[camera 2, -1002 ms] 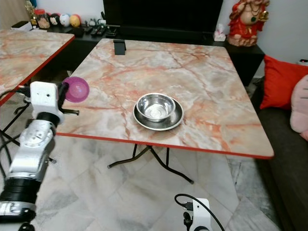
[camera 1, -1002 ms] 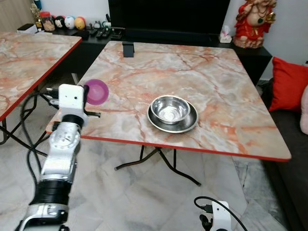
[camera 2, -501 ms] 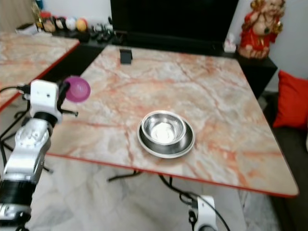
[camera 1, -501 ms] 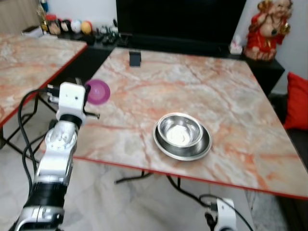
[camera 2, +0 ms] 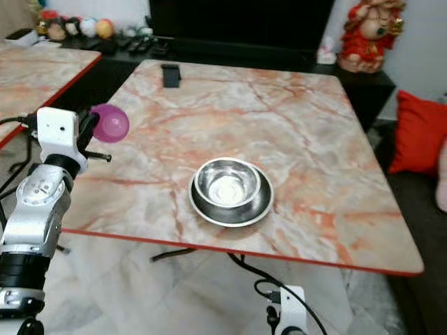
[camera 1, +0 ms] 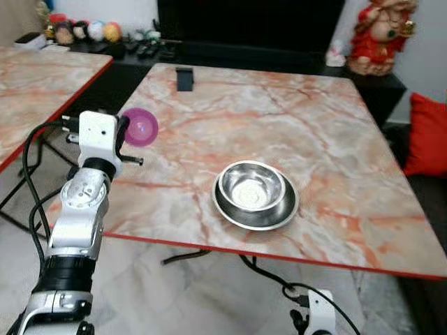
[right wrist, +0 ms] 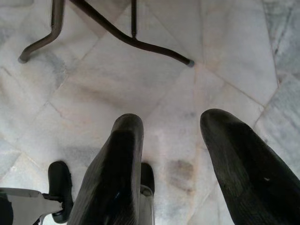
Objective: Setting the table
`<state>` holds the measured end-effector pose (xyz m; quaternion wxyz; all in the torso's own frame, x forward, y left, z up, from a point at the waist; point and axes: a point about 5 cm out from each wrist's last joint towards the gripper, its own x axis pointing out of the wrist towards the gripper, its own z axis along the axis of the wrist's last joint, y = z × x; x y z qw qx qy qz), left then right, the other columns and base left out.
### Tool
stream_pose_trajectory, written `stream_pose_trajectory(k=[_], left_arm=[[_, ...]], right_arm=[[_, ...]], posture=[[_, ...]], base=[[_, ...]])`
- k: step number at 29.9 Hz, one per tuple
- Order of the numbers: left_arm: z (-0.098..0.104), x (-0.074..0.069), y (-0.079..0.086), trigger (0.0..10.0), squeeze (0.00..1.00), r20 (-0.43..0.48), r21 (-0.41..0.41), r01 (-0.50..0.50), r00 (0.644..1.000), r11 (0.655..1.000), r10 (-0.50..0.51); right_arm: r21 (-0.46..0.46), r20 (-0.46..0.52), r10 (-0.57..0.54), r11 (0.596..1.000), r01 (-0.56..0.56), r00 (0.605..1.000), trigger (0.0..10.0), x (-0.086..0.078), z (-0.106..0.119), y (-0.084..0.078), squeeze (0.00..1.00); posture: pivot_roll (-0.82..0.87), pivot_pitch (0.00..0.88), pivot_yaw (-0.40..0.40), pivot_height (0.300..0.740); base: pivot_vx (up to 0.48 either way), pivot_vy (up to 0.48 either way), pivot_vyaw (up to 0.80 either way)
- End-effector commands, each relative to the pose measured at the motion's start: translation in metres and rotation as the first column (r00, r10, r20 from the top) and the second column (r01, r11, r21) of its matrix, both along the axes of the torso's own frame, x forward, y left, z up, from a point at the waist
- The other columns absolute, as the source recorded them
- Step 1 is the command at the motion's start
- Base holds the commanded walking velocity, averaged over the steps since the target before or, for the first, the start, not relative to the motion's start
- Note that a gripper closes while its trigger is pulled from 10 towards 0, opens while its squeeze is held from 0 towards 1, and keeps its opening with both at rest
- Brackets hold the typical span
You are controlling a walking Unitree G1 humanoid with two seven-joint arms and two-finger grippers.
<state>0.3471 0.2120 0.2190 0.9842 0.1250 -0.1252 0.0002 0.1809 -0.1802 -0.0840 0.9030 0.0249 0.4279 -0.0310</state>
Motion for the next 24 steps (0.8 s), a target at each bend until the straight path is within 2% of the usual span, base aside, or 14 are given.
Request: stream_pose_trajectory(k=[1,6,11,17,24], left_arm=[[0.0055,0.0039,-0.0036,10.0,0.0,-0.001,0.012,-0.007,1.0,1.0,0.007],[0.0029,0.0062,-0.0073,10.0,0.0,-0.024,0.009,-0.012,1.0,1.0,0.012],[-0.0013,0.0069,-0.01,10.0,0.0,-0.055,0.001,-0.027,0.998,1.0,0.027],[-0.002,0.0053,-0.0041,10.0,0.0,-0.052,-0.017,-0.079,0.996,0.997,0.078],[-0.0001,0.0074,-0.0011,10.0,0.0,-0.057,-0.015,-0.105,0.993,0.994,0.105]], right_arm=[[0.0,-0.014,-0.014,1.0,0.014,1.0,10.0,-0.003,-0.0012,-0.0036,0.0],[0.0,-0.007,-0.004,1.0,0.004,1.0,10.0,-0.001,-0.0001,-0.0043,0.0],[-0.001,0.002,0.003,1.0,-0.003,1.0,10.0,0.0,0.0007,-0.0055,0.0],[0.0,0.008,0.009,1.0,-0.009,1.0,10.0,0.0016,0.0013,-0.0035,0.0],[-0.002,0.004,0.01,1.0,-0.01,1.0,10.0,-0.0001,0.0006,-0.004,0.0]], posture=[[0.01,0.0,-0.048,0.74],[0.0,0.0,-0.054,0.74],[0.0,0.0,-0.057,0.74],[0.0,0.0,-0.052,0.74],[0.0,0.0,-0.046,0.74]], base=[[0.0,0.0,-0.7],[0.0,0.0,-0.7],[0.0,0.0,0.0],[0.0,0.0,0.0],[0.0,-0.363,0.0]])
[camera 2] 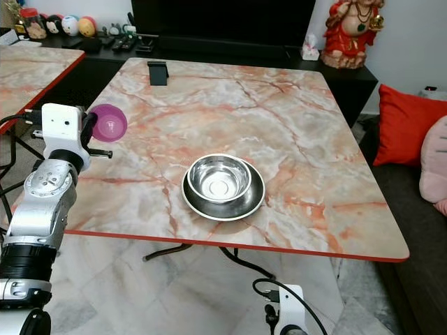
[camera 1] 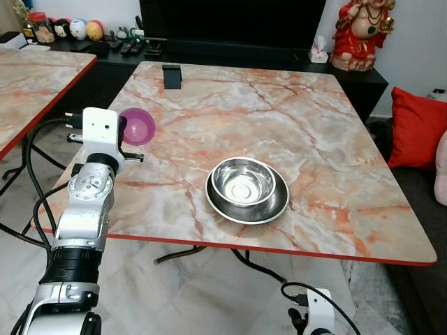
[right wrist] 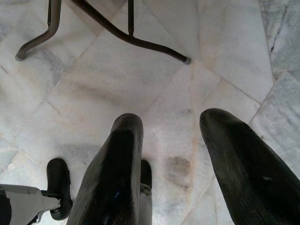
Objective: Setting the table
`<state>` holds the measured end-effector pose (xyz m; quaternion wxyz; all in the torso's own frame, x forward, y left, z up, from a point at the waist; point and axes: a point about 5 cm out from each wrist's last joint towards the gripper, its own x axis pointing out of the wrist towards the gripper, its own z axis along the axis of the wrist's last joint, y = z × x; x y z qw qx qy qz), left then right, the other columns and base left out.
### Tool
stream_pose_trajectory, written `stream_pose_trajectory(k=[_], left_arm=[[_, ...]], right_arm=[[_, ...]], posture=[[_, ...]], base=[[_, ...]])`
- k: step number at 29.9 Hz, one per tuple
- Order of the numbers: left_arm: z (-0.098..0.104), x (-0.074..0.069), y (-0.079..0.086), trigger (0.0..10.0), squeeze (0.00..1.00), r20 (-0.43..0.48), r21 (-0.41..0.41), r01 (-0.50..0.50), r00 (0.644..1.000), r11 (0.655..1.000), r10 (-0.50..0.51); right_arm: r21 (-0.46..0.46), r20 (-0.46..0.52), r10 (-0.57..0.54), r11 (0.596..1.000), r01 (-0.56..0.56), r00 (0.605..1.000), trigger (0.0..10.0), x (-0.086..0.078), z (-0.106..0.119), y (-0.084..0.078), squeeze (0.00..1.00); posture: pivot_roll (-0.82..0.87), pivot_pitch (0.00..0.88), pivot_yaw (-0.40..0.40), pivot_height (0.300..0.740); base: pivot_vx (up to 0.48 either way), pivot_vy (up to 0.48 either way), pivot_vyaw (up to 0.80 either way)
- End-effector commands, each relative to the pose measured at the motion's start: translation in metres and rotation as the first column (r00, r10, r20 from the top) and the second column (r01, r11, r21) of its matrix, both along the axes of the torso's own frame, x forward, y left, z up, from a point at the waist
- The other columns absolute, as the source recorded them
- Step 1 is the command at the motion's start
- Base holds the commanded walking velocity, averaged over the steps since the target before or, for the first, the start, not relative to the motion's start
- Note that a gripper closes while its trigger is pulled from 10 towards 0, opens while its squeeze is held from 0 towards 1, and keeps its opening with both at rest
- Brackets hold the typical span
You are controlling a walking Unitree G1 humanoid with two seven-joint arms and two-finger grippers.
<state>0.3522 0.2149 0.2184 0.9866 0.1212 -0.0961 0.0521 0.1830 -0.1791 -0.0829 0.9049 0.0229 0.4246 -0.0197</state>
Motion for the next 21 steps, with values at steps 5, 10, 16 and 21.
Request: stream_pose_trajectory(k=[5,10,16,21], left_arm=[[-0.001,0.003,-0.005,10.0,0.0,-0.019,0.013,0.004,1.0,1.0,-0.004],[0.001,0.003,0.0,10.0,0.0,-0.018,0.021,-0.003,1.0,1.0,0.003],[0.002,0.003,0.009,10.0,0.0,-0.027,0.044,-0.019,0.999,0.999,0.021],[0.004,0.006,0.013,10.0,0.0,-0.049,0.036,-0.011,0.999,0.999,0.013]], right_arm=[[-0.01,-0.011,-0.013,1.0,0.013,1.0,10.0,-0.004,-0.001,-0.006,0.0],[-0.007,-0.018,-0.011,1.0,0.011,1.0,10.0,-0.006,-0.002,-0.005,0.0],[-0.003,-0.019,-0.011,1.0,0.011,1.0,10.0,-0.006,-0.003,-0.004,0.0],[0.0,-0.023,-0.01,1.0,0.01,1.0,10.0,-0.006,-0.003,-0.003,0.0]], posture=[[0.0,0.0,-0.047,0.74],[0.0,0.0,-0.053,0.74],[0.0,0.0,-0.053,0.74],[0.0,0.0,-0.052,0.74]], base=[[0.0,-0.385,0.0],[0.0,0.0,0.0],[0.0,0.0,0.0],[0.0,0.0,0.0]])
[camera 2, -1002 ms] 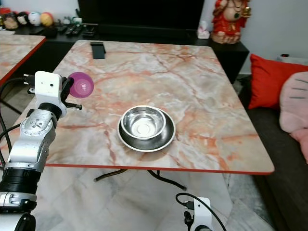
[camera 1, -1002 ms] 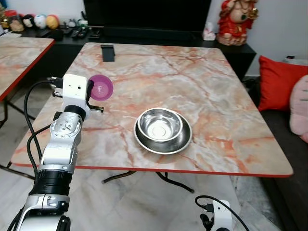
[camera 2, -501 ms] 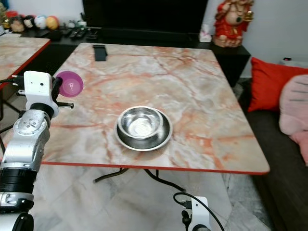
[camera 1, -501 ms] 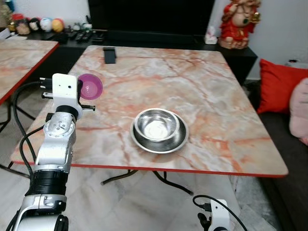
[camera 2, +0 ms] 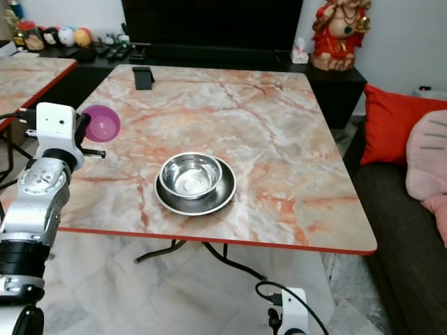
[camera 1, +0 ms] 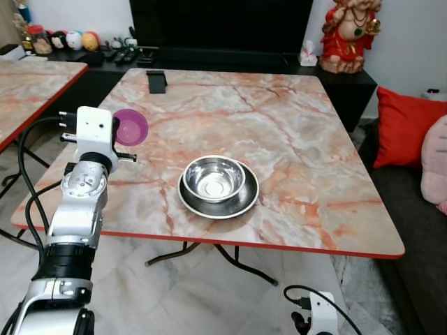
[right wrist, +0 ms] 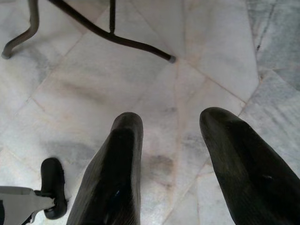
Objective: Setting the table
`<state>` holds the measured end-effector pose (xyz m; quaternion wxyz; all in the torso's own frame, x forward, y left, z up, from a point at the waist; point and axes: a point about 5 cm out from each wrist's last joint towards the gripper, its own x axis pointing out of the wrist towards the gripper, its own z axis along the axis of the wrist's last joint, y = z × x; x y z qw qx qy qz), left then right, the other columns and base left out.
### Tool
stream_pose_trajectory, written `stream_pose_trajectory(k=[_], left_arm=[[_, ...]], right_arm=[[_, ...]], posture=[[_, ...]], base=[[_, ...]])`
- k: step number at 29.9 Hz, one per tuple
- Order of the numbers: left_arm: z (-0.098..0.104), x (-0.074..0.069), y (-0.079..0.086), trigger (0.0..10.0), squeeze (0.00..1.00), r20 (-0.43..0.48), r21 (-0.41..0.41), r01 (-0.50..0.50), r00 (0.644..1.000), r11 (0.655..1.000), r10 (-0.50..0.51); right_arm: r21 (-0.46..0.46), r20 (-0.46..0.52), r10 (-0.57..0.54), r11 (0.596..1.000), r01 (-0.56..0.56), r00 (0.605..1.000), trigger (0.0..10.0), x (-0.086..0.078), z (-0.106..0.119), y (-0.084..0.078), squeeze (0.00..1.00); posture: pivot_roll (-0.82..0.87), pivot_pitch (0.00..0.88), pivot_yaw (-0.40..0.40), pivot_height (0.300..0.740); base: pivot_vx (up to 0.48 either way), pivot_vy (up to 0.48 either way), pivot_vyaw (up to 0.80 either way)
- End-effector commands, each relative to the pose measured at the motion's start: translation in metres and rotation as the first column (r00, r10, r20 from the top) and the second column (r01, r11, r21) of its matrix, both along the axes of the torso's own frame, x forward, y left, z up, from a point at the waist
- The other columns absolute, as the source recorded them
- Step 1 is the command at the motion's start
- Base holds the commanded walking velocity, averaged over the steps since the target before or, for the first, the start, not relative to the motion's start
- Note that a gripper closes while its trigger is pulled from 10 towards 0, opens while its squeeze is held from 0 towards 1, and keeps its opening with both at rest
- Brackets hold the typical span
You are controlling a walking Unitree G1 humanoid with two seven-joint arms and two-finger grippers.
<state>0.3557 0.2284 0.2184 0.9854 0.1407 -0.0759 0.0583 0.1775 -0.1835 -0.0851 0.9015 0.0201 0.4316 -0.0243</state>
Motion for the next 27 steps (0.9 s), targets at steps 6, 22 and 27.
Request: stream_pose_trajectory(k=[6,22,27], left_arm=[[-0.001,0.006,-0.006,10.0,0.0,-0.041,-0.095,0.062,0.997,0.993,-0.066],[0.004,0.047,-0.041,10.0,0.0,-0.269,-0.215,0.154,0.94,0.964,-0.21],[-0.001,0.053,-0.045,10.0,0.0,-0.33,-0.262,0.109,0.924,0.959,-0.195]], right_arm=[[0.013,-0.009,-0.004,1.0,0.004,1.0,10.0,-0.001,-0.001,0.003,0.0],[0.015,-0.015,0.013,1.0,-0.013,1.0,10.0,-0.001,-0.001,0.002,0.0],[0.02,-0.015,0.013,1.0,-0.013,1.0,10.0,-0.001,-0.001,0.002,0.0]], posture=[[0.01,0.0,-0.058,0.74],[0.01,0.0,-0.067,0.74],[0.01,0.0,-0.066,0.74]], base=[[0.0,0.0,0.0],[0.0,0.0,0.0],[0.0,0.0,0.0]])
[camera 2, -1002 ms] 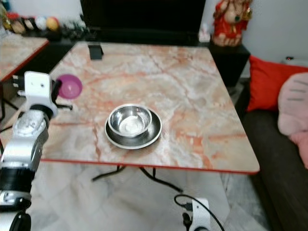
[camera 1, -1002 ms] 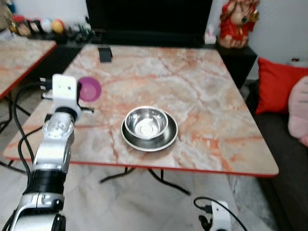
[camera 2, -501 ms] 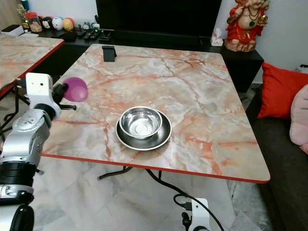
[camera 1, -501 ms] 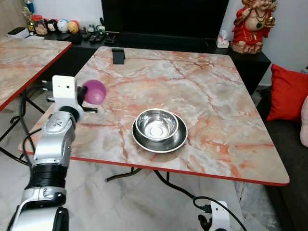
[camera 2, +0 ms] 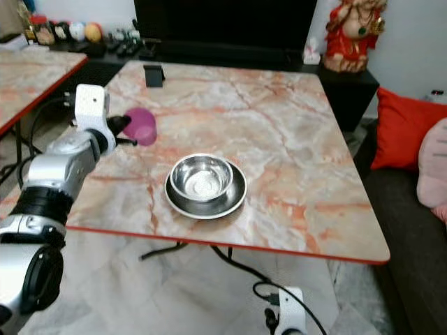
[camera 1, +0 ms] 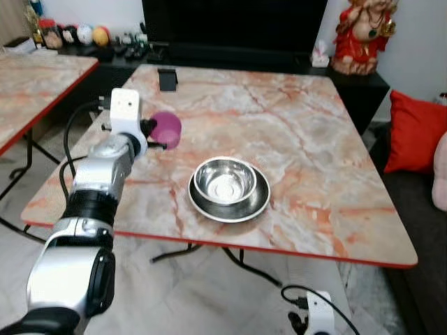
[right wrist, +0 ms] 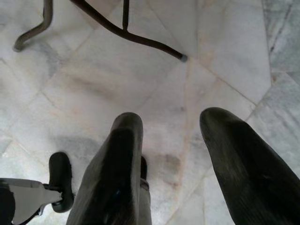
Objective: Setting the table
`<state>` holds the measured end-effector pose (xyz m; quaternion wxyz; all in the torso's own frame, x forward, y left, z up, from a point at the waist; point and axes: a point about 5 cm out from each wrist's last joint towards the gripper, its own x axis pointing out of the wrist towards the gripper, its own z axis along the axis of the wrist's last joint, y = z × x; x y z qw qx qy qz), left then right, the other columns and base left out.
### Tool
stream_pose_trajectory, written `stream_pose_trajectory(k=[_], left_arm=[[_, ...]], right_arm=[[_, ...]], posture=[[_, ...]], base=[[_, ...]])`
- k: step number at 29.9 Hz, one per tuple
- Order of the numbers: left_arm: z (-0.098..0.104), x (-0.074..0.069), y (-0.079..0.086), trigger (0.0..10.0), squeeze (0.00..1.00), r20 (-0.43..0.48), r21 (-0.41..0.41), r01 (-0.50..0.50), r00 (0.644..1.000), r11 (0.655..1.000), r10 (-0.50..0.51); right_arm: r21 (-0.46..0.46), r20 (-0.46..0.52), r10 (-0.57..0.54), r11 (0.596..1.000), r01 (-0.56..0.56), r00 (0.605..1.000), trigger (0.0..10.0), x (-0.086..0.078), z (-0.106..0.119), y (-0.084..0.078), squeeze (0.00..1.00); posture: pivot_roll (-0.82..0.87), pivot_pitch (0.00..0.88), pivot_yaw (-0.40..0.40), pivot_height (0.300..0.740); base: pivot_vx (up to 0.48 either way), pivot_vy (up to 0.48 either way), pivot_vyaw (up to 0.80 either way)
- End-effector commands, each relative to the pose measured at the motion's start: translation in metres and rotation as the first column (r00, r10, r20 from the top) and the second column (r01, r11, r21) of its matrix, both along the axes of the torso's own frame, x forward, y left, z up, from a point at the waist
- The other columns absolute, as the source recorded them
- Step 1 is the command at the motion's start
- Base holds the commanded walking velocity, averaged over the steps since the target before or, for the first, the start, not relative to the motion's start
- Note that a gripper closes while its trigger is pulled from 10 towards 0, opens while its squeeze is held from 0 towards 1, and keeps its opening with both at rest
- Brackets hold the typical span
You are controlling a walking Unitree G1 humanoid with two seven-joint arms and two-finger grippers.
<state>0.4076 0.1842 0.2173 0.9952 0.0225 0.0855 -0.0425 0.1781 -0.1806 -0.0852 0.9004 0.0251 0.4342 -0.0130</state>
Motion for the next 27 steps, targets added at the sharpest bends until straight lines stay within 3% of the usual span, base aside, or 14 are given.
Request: stream_pose_trajectory(k=[1,4,14,27], left_arm=[[-0.002,0.002,-0.001,10.0,0.0,-0.034,0.007,-0.02,0.999,1.0,0.02],[-0.007,0.004,-0.002,10.0,0.0,-0.068,0.008,-0.037,0.997,0.999,0.037],[-0.015,0.006,-0.005,10.0,0.0,-0.132,-0.136,-0.086,0.989,0.987,0.068],[-0.022,0.006,-0.014,10.0,0.0,-0.173,-0.155,-0.082,0.983,0.984,0.054]], right_arm=[[0.002,-0.01,-0.003,1.0,0.003,1.0,10.0,-0.002,-0.001,-0.001,0.0],[0.004,-0.011,-0.004,1.0,0.004,1.0,10.0,-0.002,-0.001,0.0,0.0],[0.007,-0.019,-0.001,1.0,0.001,1.0,10.0,-0.003,-0.002,0.001,0.0],[0.008,-0.026,-0.001,1.0,0.002,1.0,10.0,-0.005,-0.003,0.001,0.0]], posture=[[0.01,0.0,-0.066,0.74],[0.01,0.0,-0.065,0.74],[0.02,0.0,-0.064,0.74],[0.02,0.0,-0.063,0.74]], base=[[0.0,0.0,0.0],[0.0,0.0,0.0],[0.0,0.0,0.0],[0.0,0.0,0.0]])
